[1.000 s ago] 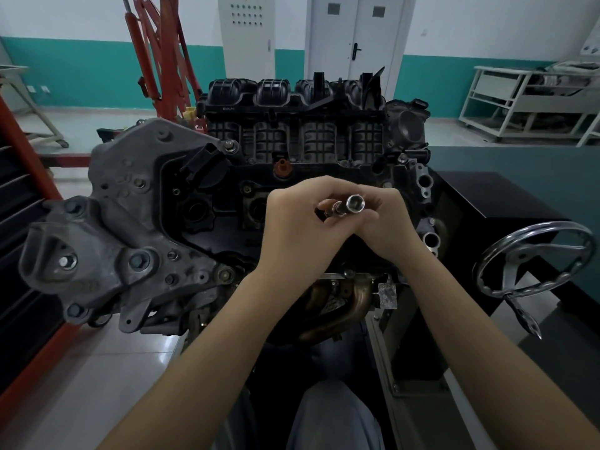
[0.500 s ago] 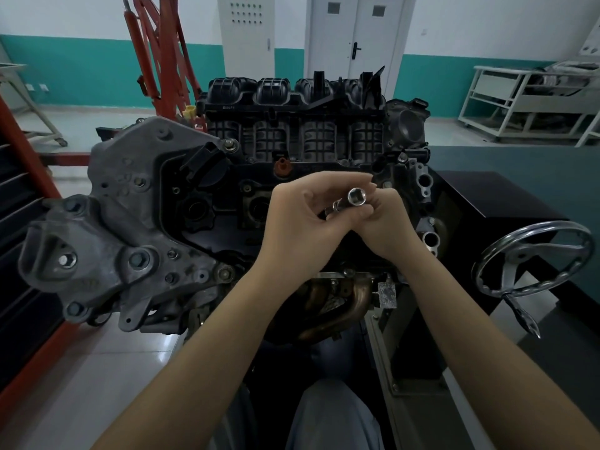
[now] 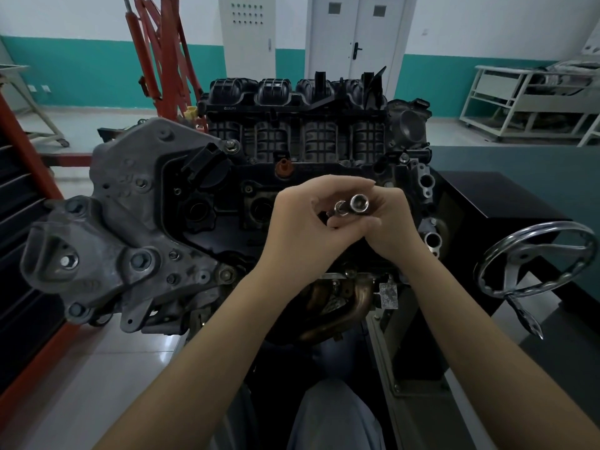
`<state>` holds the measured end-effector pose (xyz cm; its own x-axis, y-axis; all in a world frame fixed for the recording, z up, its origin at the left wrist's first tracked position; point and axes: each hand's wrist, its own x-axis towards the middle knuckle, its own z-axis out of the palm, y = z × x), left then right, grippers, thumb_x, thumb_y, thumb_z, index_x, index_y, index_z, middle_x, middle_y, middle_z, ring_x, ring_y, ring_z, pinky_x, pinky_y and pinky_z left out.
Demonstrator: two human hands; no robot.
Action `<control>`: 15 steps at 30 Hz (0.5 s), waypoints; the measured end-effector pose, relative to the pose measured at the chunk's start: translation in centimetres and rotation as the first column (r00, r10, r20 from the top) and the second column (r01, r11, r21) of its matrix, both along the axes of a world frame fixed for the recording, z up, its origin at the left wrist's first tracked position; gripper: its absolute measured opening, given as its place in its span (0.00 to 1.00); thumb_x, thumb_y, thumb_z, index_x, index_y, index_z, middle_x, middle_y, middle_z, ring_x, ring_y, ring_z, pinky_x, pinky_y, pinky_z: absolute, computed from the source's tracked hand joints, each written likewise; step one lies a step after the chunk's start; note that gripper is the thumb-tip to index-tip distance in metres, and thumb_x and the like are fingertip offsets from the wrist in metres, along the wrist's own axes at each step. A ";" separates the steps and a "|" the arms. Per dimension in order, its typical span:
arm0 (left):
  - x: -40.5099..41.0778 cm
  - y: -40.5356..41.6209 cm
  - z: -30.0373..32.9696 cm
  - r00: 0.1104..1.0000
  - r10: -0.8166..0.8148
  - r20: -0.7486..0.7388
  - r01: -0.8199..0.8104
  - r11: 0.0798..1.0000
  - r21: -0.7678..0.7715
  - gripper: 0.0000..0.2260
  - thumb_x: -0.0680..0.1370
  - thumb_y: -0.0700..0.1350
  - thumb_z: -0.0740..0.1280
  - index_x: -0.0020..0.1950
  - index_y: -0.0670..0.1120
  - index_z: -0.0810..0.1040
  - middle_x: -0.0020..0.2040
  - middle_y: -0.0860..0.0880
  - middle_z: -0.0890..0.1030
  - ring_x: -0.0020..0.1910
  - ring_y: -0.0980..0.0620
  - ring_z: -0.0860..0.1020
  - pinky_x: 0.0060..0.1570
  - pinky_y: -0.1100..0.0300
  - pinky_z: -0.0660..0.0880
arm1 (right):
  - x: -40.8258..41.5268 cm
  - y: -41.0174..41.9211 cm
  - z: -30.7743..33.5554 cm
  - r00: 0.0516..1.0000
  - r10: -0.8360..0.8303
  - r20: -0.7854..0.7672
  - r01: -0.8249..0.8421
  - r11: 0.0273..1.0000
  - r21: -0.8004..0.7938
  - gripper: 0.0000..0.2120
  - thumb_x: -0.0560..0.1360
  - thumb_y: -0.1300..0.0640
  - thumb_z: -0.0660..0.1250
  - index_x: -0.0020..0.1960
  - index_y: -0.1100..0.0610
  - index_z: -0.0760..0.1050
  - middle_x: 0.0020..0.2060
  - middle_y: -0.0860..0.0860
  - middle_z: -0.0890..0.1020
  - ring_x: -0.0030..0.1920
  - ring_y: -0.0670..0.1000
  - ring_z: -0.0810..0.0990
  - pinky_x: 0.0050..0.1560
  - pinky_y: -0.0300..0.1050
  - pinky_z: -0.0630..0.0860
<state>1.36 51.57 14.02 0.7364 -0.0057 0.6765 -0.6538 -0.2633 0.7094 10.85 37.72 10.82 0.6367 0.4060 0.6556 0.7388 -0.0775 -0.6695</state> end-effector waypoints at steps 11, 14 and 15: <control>0.1 0.1 -0.2 0.999 -0.039 0.004 0.039 0.998 -0.041 0.16 0.69 0.32 0.75 0.55 0.42 0.81 0.49 0.46 0.84 0.52 0.53 0.82 0.56 0.54 0.78 | -0.3 0.2 0.1 0.999 -0.017 0.031 0.018 1.000 -0.016 0.10 0.70 0.64 0.72 0.47 0.51 0.81 0.39 0.39 0.84 0.45 0.41 0.83 0.48 0.36 0.77; 0.1 0.0 -0.3 0.998 0.065 0.010 -0.065 0.997 -0.032 0.13 0.67 0.36 0.78 0.50 0.43 0.83 0.45 0.50 0.85 0.47 0.56 0.83 0.52 0.58 0.80 | 0.1 0.1 -0.1 0.999 -0.031 0.039 0.032 0.999 -0.014 0.09 0.70 0.70 0.72 0.49 0.63 0.82 0.42 0.53 0.85 0.45 0.49 0.84 0.48 0.44 0.80; 0.2 0.0 -0.3 0.997 0.074 0.008 -0.074 0.996 -0.043 0.12 0.67 0.37 0.78 0.48 0.44 0.83 0.44 0.51 0.85 0.47 0.57 0.83 0.50 0.58 0.80 | 0.0 0.1 -0.2 0.999 -0.025 0.047 0.026 1.000 -0.012 0.09 0.70 0.69 0.72 0.49 0.63 0.82 0.42 0.52 0.85 0.45 0.48 0.84 0.48 0.42 0.80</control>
